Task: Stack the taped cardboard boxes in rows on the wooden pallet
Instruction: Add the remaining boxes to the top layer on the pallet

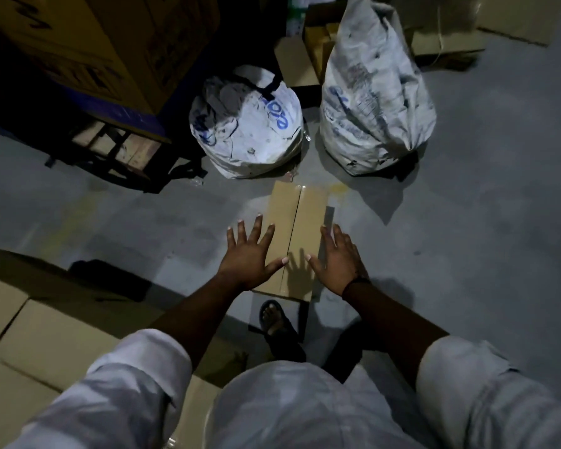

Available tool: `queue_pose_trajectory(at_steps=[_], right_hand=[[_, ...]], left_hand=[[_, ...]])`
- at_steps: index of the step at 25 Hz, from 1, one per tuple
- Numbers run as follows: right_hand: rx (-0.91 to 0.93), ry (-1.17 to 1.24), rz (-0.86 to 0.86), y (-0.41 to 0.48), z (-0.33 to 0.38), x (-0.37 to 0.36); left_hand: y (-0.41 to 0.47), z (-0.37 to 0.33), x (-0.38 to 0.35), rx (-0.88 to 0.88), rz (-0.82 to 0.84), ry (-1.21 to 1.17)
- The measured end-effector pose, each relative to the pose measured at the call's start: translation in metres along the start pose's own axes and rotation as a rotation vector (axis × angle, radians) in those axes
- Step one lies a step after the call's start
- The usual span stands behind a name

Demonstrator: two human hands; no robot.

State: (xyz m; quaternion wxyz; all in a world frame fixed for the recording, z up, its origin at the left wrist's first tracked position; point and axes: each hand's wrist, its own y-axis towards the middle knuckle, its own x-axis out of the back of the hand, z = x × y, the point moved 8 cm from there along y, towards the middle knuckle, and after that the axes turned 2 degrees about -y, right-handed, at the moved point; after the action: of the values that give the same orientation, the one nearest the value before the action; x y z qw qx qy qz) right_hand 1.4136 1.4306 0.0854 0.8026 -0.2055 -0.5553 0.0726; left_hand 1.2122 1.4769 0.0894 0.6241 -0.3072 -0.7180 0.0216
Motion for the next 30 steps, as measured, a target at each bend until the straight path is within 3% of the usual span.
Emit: queue_pose_trajectory(at_steps=[5,11,17,20,25,28,30], right_hand=[[-0.119,0.122,0.028,0.069,-0.026,-0.048],[-0.215,0.201,0.165,0.183,-0.096,-0.179],[-0.171,0.126,0.161,0.298,-0.144,-0.302],[-0.162,0.235,0.134,0.323,-0.147,-0.334],[-0.192,0.316,0.095,0.326,-0.149,-0.322],[-0.175,0.250,0.138,0.315,-0.153,-0.274],[-0.103,0.158,0.117,0.303,-0.141,-0.215]], left_hand=[[0.074,0.021,-0.047,0.042,0.092,-0.117],[0.184,0.052,-0.173,0.193,0.181,-0.230],[0.295,0.087,-0.293,0.244,0.248,-0.386],[0.342,0.105,-0.326,0.240,0.210,-0.365],[0.348,0.092,-0.323,0.271,0.166,-0.374],[0.326,0.062,-0.288,0.265,0.168,-0.333],[0.297,0.040,-0.243,0.295,0.080,-0.386]])
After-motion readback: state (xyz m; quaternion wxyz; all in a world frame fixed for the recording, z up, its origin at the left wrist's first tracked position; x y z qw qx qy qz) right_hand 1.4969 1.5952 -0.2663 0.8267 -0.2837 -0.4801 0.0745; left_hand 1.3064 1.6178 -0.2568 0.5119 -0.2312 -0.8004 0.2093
